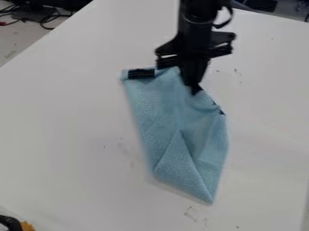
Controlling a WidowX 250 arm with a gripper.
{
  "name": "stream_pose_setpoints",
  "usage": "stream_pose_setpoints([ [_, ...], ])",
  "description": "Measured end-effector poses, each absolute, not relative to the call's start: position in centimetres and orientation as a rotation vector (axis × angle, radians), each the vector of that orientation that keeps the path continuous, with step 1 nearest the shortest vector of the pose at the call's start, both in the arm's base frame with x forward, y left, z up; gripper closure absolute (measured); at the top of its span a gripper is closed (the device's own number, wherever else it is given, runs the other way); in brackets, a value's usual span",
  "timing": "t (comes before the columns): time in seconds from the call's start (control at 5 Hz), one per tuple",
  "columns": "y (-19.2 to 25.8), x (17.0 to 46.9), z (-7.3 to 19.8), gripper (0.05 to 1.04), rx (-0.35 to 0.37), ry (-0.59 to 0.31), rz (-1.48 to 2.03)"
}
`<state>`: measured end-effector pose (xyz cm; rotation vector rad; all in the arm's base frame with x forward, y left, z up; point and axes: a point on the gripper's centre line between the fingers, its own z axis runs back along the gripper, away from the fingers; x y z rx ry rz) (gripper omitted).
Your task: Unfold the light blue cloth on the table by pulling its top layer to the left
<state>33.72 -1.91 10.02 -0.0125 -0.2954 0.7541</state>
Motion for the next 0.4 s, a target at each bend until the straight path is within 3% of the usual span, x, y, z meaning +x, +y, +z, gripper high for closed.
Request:
stream_pose_setpoints([
  [0.4,6.2,27.4,10.2,1.021,-0.026,-0.369,0.839],
])
